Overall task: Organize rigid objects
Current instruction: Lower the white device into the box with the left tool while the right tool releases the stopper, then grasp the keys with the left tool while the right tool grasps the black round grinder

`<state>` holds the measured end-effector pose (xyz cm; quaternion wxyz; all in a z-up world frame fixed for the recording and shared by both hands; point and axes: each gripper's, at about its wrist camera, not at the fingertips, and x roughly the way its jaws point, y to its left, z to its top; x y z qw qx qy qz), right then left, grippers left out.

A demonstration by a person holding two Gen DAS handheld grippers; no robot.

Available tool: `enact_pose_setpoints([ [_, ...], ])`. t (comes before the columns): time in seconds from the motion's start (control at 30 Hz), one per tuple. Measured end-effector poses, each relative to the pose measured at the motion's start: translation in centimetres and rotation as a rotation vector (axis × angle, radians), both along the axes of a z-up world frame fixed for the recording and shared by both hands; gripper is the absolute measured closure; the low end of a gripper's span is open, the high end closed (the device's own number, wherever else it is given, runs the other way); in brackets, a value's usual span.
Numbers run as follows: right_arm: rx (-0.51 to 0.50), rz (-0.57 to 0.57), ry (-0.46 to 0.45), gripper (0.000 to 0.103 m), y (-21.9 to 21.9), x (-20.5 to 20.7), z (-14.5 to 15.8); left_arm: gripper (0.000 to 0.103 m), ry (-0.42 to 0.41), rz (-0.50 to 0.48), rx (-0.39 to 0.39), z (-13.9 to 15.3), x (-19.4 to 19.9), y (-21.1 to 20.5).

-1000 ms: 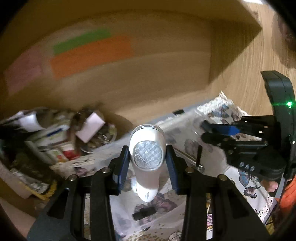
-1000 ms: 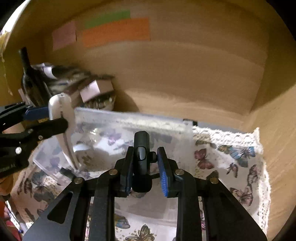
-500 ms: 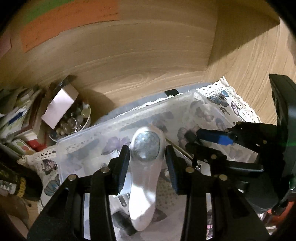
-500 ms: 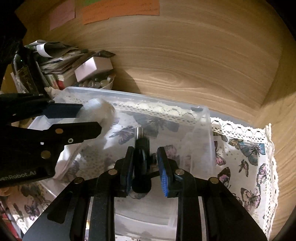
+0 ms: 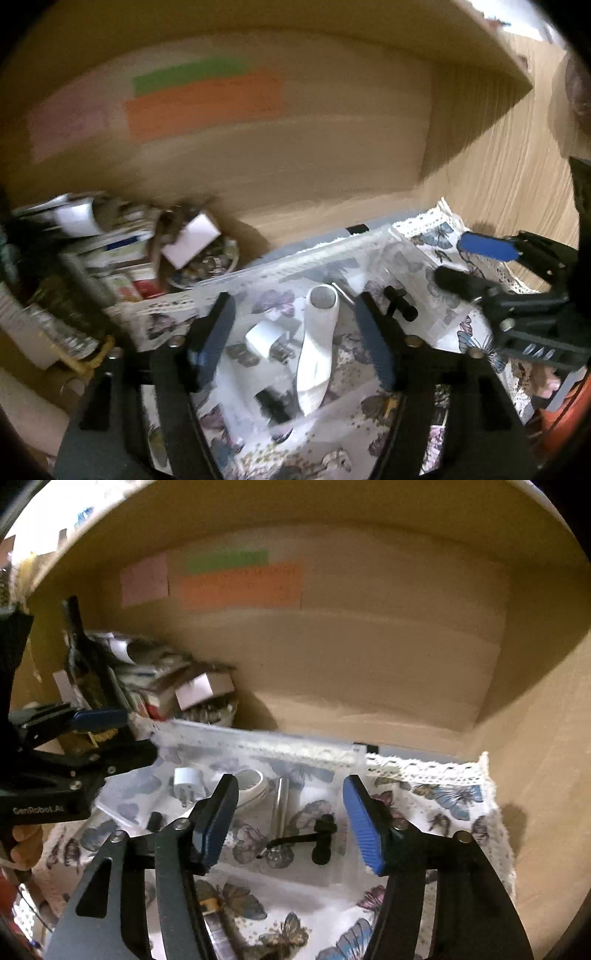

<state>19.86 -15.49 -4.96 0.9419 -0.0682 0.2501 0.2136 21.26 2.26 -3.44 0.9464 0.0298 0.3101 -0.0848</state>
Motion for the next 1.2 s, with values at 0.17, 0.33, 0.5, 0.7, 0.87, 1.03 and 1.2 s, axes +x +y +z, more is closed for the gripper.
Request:
enact_pose_setpoints([
  [0.17,0.012,-0.019,-0.046,0.035,-1.3,-2.5,0.4,0.012,-0.029,0.061,0.005,0.0,-3.3,1.3],
  [0.33,0.003,-0.036,-0.018,0.035,-2.2,-3.9,-1.4,0.007,0.008,0.078,0.041,-2.3,-5.3,1.5],
  [0.5,-0.033,-0.062,0.056,0.035,-2.8,-4.2,-4.4,0.007,0.096,0.055,0.049,-5.8,-6.4,1.4],
  [0.7,-0.045,-0.070,0.158,0.035,-3.8,-4.3,-7.7,0.007,0.226,0.018,0.079,-10.0,-7.1,1.0],
  [0.87,-0.044,-0.053,0.194,0.035,-3.5,-4.8,-8.8,0.007,0.328,-0.011,0.068,-12.6,-7.0,0.2],
  [1.03,-0.045,-0.027,0.214,0.035,-2.8,-4.8,-9.4,0.007,0.362,0.009,0.046,-13.3,-6.8,-1.0],
  [1.2,-0.055,-0.008,0.241,0.046,-2.2,-4.2,-10.1,0.010,0.351,0.058,0.023,-13.3,-6.3,-1.5],
])
